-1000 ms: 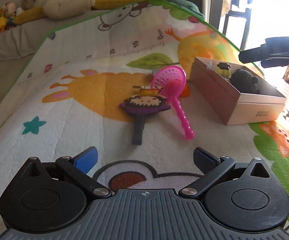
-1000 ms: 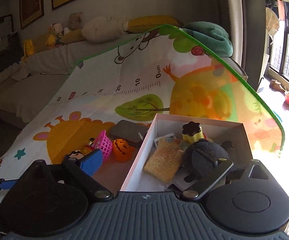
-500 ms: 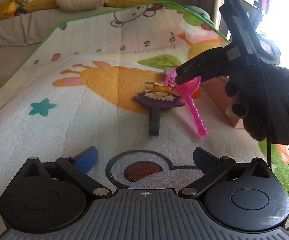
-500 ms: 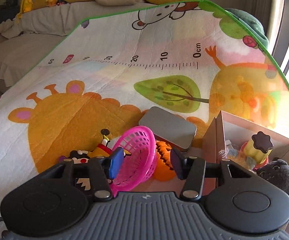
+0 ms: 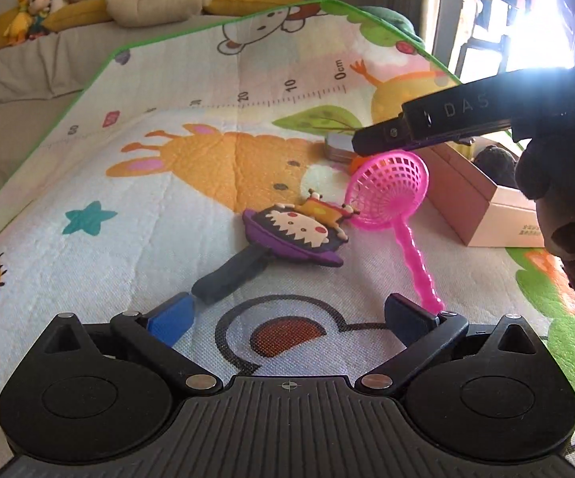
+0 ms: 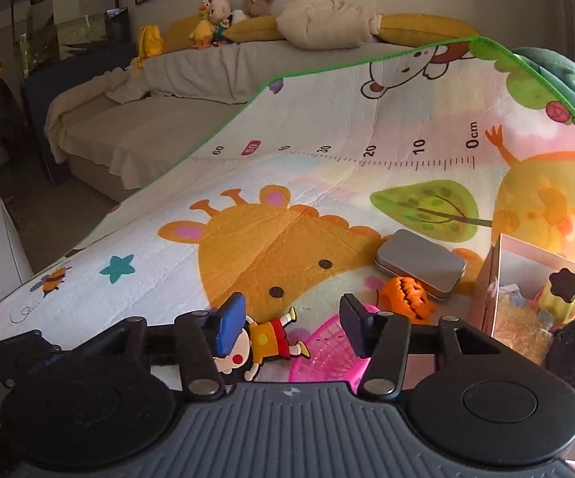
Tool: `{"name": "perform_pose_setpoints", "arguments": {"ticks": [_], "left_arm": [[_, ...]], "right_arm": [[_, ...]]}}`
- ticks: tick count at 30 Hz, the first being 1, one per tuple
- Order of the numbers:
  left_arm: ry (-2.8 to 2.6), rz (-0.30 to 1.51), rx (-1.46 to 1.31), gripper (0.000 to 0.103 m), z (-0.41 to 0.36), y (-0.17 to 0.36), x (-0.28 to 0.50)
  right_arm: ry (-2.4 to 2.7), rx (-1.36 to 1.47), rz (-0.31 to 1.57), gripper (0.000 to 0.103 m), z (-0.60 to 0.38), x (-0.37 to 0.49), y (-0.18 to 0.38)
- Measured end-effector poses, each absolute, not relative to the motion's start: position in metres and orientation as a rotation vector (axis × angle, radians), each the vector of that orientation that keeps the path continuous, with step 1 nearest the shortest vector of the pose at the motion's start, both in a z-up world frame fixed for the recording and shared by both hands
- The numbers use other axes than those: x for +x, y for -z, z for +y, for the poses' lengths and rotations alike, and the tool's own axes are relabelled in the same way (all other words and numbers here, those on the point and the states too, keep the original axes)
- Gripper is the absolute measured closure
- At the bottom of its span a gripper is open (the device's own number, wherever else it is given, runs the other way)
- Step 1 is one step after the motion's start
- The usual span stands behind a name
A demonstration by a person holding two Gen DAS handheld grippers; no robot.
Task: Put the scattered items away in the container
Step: 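Grasp the pink net scoop by its handle with the right gripper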
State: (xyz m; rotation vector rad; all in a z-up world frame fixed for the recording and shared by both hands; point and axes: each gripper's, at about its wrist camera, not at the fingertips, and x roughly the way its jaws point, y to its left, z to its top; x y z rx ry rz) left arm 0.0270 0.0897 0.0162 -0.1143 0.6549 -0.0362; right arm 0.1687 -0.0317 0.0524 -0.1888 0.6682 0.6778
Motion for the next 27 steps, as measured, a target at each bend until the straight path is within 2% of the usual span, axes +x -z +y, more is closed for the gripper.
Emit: {"name": "perform_pose_setpoints", "arguments": {"ticks": [3,7,14,18,19,21,22,23,24,27], "left_arm": [[0.010,0.663,-0.097,0.000,0.097,-0.018,0.023],[-0.022,0.664,-0.055,0.000,0.108,-0.022,0.021],[-0.035,0.641,0.023,0.000,0.114,-0.030,0.034],[-0.030,0.624,-0.012,0.000,0.113,-0.033,0.037],[-0.030,0.627,-0.016,0.000,0.112,-0.032,0.038],[-0.023,0.637,-0.015,0.000,0.109,-0.030,0.038],[-0.018,0.639,-0.009,0.000,0.108,-0.029,0.037],[-0.012,0.641,-0.002,0.000,0.106,-0.029,0.037],[-0.005,0.640,0.003,0.000,0.104,-0.029,0.037],[0.026,0.634,0.020,0.000,0.096,-0.030,0.040]], "right_arm": [[-0.621,-0.182,0.709,0.039,-0.035,0.173,-0.032],[-0.537,-0.257,0.682,0.040,-0.033,0.159,-0.010],[-0.527,-0.317,0.593,0.040,-0.051,0.117,-0.012],[-0.489,-0.303,0.671,0.043,-0.061,0.123,-0.003],[-0.491,-0.296,0.682,0.045,-0.062,0.123,0.000],[-0.511,-0.300,0.704,0.071,-0.061,0.123,0.007],[-0.523,-0.296,0.699,0.075,-0.061,0.121,0.007],[-0.533,-0.306,0.702,0.089,-0.060,0.118,0.006],[-0.541,-0.321,0.702,0.092,-0.060,0.115,0.005],[-0.537,-0.341,0.681,0.092,-0.073,0.100,-0.001]]}}
